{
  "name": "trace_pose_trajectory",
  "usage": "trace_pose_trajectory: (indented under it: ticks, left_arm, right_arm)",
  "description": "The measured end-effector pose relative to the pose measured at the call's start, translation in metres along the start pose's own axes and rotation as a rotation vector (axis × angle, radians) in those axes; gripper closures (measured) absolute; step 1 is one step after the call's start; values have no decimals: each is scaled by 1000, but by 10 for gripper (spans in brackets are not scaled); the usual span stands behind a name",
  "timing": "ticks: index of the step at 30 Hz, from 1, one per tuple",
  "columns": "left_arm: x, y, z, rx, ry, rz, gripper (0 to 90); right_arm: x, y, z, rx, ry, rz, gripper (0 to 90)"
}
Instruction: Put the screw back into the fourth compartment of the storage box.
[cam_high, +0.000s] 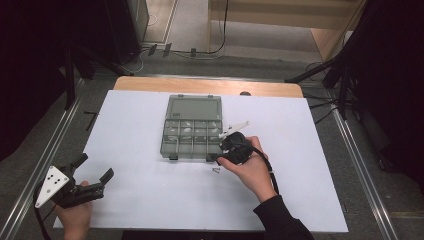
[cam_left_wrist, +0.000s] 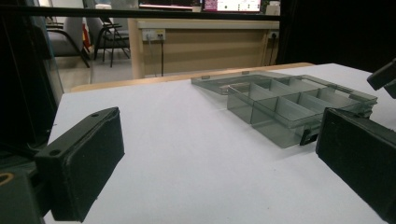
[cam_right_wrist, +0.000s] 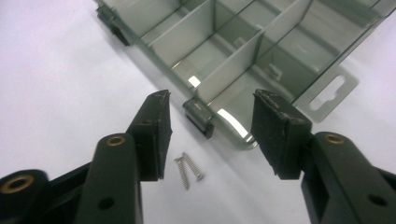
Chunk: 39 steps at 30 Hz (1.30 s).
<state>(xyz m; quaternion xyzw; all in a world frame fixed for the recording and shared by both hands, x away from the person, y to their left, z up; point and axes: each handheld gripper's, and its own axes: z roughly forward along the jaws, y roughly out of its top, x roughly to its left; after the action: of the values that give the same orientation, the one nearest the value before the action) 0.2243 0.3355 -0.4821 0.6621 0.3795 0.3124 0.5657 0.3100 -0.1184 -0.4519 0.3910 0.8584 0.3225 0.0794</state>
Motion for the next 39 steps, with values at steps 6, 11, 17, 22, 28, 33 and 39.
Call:
trace_pose_trajectory:
  ticks: [6, 11, 17, 22, 28, 33, 39]
  left_arm:
    - [0, 0, 0, 1, 0, 0, 12]
    - [0, 0, 0, 1, -1, 0, 12]
    - [0, 0, 0, 1, 0, -1, 12]
    - [0, 0, 0, 1, -1, -1, 12]
    - [0, 0, 0, 0, -1, -4, 11]
    - [0, 0, 0, -1, 0, -4, 12]
    - [0, 0, 0, 2, 0, 3, 12]
  right_arm:
    - [7, -12, 2, 18, 25, 1, 580]
    - [9, -20, 7, 41, 53, -2, 658]
    - [12, -27, 16, 91, 74, -19, 751]
    - [12, -29, 22, 117, 65, -30, 803]
    - [13, -32, 28, 143, 68, -38, 833]
    - [17, -33, 31, 151, 39, -74, 875]
    - [15, -33, 31, 150, 55, -70, 898]
